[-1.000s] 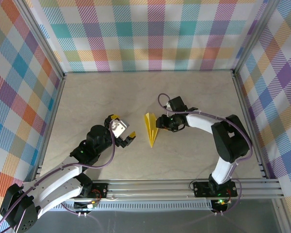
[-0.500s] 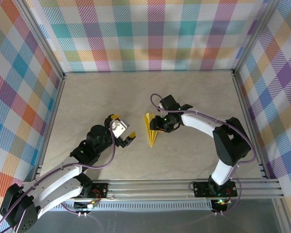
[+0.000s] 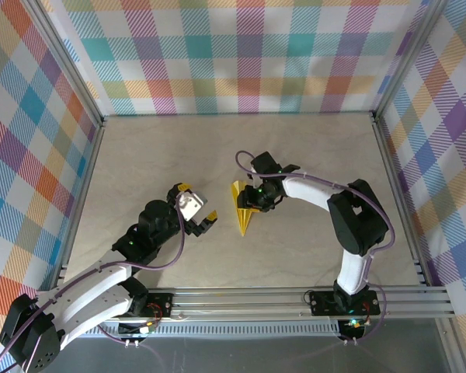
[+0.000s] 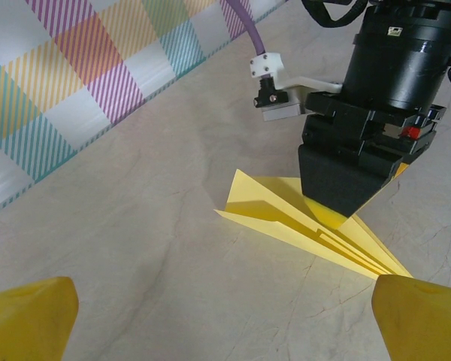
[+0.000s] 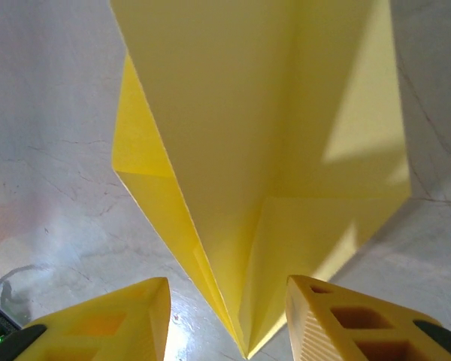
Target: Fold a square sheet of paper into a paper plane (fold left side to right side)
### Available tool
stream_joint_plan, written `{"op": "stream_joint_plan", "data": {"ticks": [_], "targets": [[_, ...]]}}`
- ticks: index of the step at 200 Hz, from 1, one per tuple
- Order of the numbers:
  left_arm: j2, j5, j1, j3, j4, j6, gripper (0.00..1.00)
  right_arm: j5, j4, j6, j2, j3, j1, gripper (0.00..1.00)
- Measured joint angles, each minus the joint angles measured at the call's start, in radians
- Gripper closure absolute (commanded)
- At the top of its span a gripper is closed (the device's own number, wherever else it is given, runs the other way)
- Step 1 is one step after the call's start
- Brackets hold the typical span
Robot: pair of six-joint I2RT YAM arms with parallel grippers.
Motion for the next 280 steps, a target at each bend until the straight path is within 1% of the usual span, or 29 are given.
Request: {"op": "stream_joint_plan", "data": {"ticks": [36, 58, 146, 238, 280], "targets": [[0.000, 0.000, 0.000, 0.000, 0.000, 0.003, 0.00, 0.001, -0.003, 0.000, 0.029, 0.025, 0.010, 0.56], [0.000, 0.000, 0.000, 0.000, 0.000, 0.003, 0.00, 0.004, -0.006, 0.000, 0.046, 0.032, 0.012, 0.59], [0.000, 0.000, 0.000, 0.000, -0.001, 0.003, 0.00, 0.027, -0.028, -0.001, 0.083, 0.060, 0.022, 0.62], [-0.008, -0.004, 0.000, 0.000, -0.001, 0.003, 0.00, 0.116, -0.118, -0.008, 0.128, 0.131, 0.052, 0.77], [-0.013, -0.004, 0.000, 0.000, -0.001, 0.003, 0.00, 0.154, -0.160, -0.008, 0.137, 0.162, 0.067, 0.78]]}}
